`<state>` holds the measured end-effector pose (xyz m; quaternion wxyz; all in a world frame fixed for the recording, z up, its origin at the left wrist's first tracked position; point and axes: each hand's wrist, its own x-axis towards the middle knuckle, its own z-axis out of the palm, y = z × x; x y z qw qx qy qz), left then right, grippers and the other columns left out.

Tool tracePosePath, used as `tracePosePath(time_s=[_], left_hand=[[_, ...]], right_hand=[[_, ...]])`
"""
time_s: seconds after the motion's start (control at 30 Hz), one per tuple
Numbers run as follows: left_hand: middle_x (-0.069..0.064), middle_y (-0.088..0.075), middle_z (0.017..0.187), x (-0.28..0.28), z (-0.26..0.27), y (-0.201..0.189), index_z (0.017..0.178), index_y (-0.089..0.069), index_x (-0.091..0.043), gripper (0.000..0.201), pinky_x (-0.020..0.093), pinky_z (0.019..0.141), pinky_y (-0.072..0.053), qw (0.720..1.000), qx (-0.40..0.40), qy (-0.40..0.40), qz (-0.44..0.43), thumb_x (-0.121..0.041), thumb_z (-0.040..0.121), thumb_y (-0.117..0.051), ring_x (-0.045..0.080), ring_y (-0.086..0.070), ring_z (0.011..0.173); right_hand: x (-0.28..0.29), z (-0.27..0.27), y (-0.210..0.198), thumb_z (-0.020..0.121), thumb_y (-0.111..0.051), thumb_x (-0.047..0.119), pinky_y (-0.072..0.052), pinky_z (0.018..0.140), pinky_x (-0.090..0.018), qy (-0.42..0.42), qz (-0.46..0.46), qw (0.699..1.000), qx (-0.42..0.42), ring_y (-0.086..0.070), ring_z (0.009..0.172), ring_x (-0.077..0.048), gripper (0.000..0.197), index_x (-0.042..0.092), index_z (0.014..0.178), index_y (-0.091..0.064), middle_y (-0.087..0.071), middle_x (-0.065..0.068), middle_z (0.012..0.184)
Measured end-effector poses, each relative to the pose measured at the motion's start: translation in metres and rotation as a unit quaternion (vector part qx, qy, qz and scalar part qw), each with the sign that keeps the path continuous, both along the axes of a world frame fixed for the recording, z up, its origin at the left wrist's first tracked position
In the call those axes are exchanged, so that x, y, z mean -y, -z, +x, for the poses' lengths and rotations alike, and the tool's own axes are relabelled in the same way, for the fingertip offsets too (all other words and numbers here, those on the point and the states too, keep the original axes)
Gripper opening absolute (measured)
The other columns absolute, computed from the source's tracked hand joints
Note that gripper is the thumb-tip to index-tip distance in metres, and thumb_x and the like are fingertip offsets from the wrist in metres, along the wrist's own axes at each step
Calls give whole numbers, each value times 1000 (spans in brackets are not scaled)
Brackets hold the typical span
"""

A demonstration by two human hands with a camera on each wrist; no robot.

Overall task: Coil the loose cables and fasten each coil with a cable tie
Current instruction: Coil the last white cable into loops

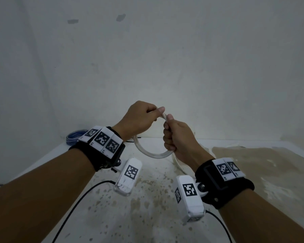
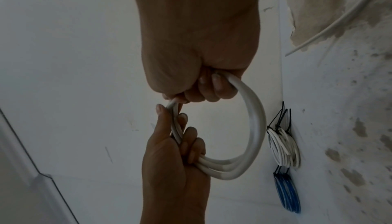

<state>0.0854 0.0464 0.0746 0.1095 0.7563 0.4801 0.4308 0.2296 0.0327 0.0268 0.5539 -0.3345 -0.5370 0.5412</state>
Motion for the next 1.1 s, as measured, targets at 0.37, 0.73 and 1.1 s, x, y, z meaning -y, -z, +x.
tracePosePath(time_s=[0.37,0.73,1.1], left_hand=[[3,-32,55,1,2,-3,63,-52,5,50,28,56,-32,998,37,3,55,-32,97,-58,13,-31,52],[10,-38,57,-2,0,-4,66,-55,8,50,28,56,-33,994,86,-17,68,-31,98,-56,16,-34,53],[-3,-36,47,-2,6,-3,56,-44,-10,49,30,54,-29,984,25,-87,157,-32,98,-54,14,-35,49]], right_hand=[[-2,5,-5,102,-35,48,-49,58,-32,317,159,890,285,-60,48,-20,67,8,57,-63,-62,-3,50],[-9,27,-25,105,-43,27,-57,61,-37,56,131,967,210,-67,62,-31,40,-3,91,-67,-70,-16,75],[-7,31,-28,102,-29,54,-58,73,-47,-155,-58,986,-19,-65,62,-32,67,-5,111,-61,-67,-23,81]])
